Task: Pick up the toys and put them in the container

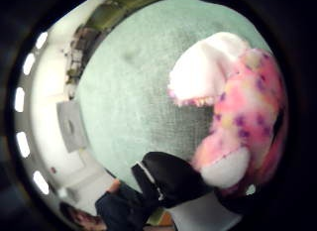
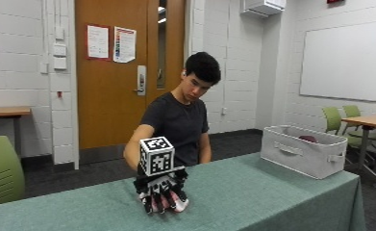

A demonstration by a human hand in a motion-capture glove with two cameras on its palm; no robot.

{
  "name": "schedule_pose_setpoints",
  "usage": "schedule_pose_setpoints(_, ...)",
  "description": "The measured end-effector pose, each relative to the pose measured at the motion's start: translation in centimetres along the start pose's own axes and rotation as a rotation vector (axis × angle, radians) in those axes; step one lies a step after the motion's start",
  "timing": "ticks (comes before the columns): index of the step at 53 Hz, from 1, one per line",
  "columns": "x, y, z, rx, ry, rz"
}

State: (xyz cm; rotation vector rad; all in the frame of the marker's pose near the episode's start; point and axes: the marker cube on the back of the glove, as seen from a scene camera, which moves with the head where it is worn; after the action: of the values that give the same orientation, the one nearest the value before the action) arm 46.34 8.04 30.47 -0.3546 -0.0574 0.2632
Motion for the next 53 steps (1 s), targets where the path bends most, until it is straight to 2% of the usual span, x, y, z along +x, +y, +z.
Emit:
schedule_pose_setpoints(14, -0.4, 0.0, 1.0, -0.065, -0.002, -0.023)
schedule_pose_setpoints(28, -0.4, 1.8, -0.1, 0.135, 0.072, -0.007)
schedule_pose_setpoints(43, -2.5, 3.6, -2.3, -0.258, 0.027, -0.035)
schedule_pose_setpoints(53, -7.6, 3.9, -8.1, -0.225, 0.065, -0.080)
